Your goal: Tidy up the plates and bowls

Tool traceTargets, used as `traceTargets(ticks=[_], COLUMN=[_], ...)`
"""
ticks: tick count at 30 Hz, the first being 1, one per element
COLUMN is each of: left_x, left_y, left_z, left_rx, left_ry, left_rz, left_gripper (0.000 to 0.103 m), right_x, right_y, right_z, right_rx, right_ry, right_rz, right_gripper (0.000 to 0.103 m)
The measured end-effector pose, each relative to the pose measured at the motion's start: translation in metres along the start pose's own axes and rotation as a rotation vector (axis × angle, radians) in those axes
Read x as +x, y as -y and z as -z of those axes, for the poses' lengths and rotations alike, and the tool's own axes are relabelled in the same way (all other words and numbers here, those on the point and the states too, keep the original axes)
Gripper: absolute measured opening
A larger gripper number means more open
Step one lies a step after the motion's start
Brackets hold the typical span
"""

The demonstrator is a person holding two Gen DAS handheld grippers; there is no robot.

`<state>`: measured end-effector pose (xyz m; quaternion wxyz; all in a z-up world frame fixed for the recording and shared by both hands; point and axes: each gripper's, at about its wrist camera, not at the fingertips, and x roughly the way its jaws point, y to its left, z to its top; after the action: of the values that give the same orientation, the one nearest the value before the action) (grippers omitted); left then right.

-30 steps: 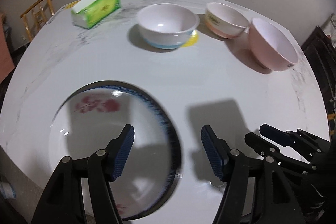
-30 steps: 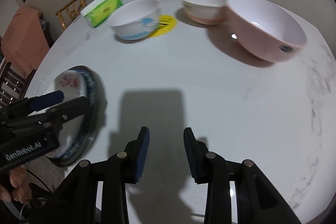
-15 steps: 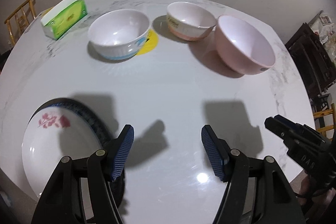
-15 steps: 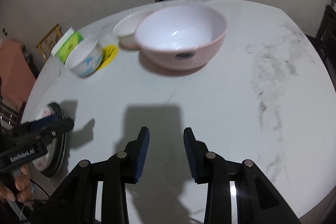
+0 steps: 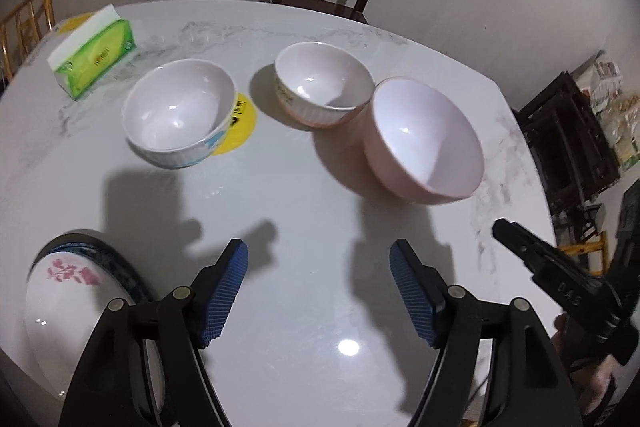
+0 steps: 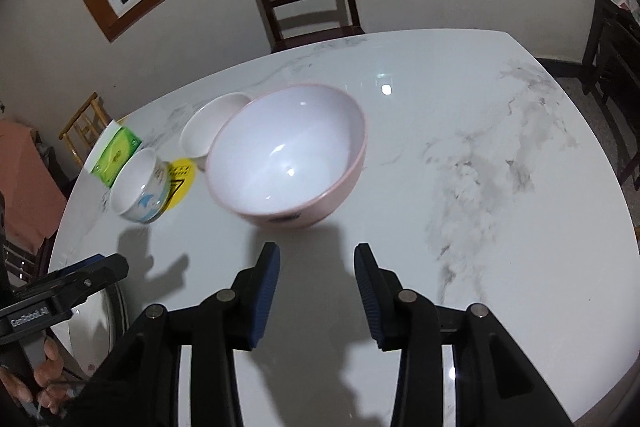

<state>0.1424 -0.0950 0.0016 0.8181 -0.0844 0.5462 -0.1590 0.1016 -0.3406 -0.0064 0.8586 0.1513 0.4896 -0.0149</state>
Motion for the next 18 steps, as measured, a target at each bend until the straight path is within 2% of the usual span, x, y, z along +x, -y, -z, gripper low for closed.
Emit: traceTargets(ticks=[12,18], left_x=[0.033,0.055], left_y=[0.017,0.026], left_z=[-0.050,-0.067], left_rx=[-0.114,-0.130], left_ry=[-0.082,-0.108], left_rz=[0.062,0.052], left_gripper=[0.070,0.069], right_x=[0.028,0.051], right_y=[0.021,0.029], right_z=[-0.049,-0.066], right_rx=[0.071,0.109], right_ry=[-0.051,-0.086], right_rz=[0.023,0.016], right_gripper=[0.039,0.039])
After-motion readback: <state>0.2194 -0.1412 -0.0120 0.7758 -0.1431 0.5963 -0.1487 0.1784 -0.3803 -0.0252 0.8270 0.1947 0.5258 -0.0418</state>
